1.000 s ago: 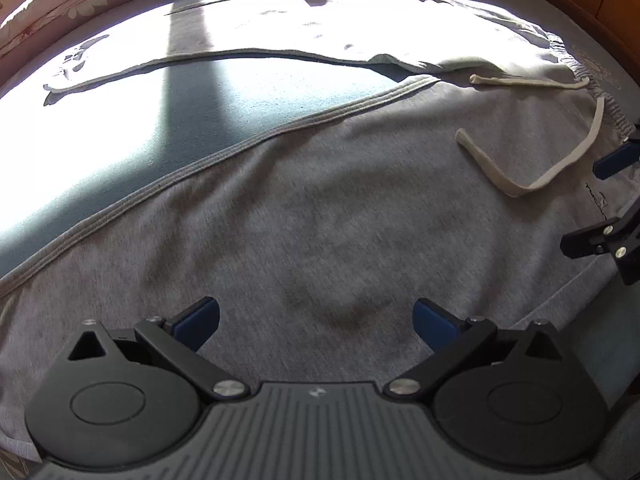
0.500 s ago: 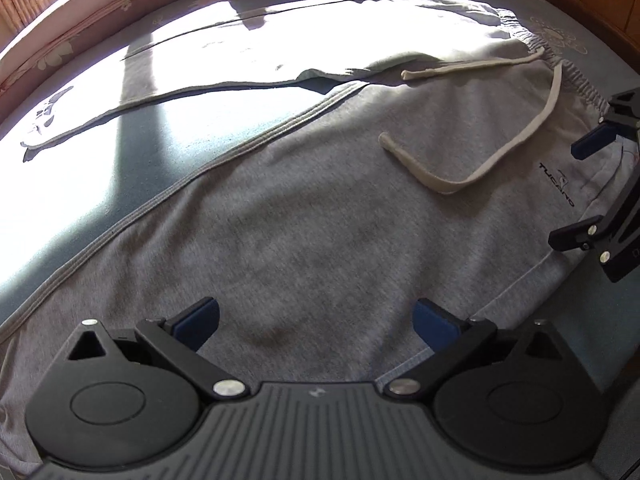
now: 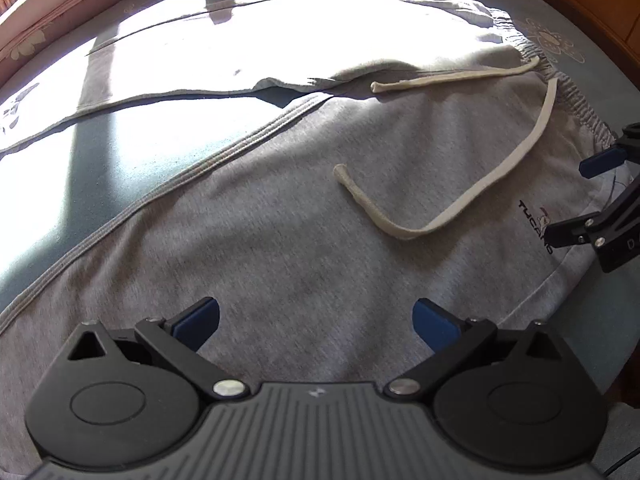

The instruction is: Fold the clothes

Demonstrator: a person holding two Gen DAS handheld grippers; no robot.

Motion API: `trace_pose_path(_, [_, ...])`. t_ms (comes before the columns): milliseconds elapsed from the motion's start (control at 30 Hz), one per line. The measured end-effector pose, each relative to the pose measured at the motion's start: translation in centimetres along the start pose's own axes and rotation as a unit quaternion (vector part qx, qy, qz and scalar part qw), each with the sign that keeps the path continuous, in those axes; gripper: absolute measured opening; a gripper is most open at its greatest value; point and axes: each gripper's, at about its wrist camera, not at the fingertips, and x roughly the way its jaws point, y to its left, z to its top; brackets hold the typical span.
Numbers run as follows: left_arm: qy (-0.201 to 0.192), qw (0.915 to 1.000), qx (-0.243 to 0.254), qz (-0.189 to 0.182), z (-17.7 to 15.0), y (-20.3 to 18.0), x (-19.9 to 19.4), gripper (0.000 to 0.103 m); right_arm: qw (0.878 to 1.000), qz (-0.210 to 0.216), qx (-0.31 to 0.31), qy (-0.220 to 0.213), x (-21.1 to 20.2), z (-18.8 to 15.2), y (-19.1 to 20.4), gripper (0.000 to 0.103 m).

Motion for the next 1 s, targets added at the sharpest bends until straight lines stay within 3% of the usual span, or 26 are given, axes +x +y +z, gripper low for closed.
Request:
trace_pose_path(200, [-0.022,0.9992,0.028,-0.020,3.7,-2.6,2.4,0.102,0.999,0.001,0.042,0.033,1.6,-1.3,-2.7,0.103])
trace_pose_path(433, [-0.056,0.9956,0.060,-0.043,7.7,-5.3,3.0,0.102,0.998,0.020,0.054,0.017,1.1,-0.9,-3.9,0.103])
trace_pose_path(667, [-0.108,0.9909,0.043,-0.069,15.2,-6.4,5.1,0.102,0.998,0.013,0.053,-0.003,1.0,0.9,-6.4,0.103])
trace_pose_path(733, [-0.102,0.9914,0.029,-0.078,16.6,-6.6,6.3,0.102,0.998,0.011,0.064,0.003,1.3,0.8,-7.1,0.103])
trace_pose_path(800, [-0.072,0.9931,0.012,-0.092,17.3,-6.8,8.0,0.102,0.996,0.011,0.085,0.008,1.8,0.6,-7.9,0.103])
trace_pose_path(933, [-0.020,0.9971,0.004,-0.073,16.7,-6.9,10.2,0.102,0.992,0.019,0.123,0.014,2.2,0.3,-8.9,0.103])
trace_pose_path(1000, [-0.019,0.9972,0.003,-0.072,16.4,-6.6,10.2,0.102,0.991,0.017,0.131,0.015,2.4,0.2,-9.0,0.103])
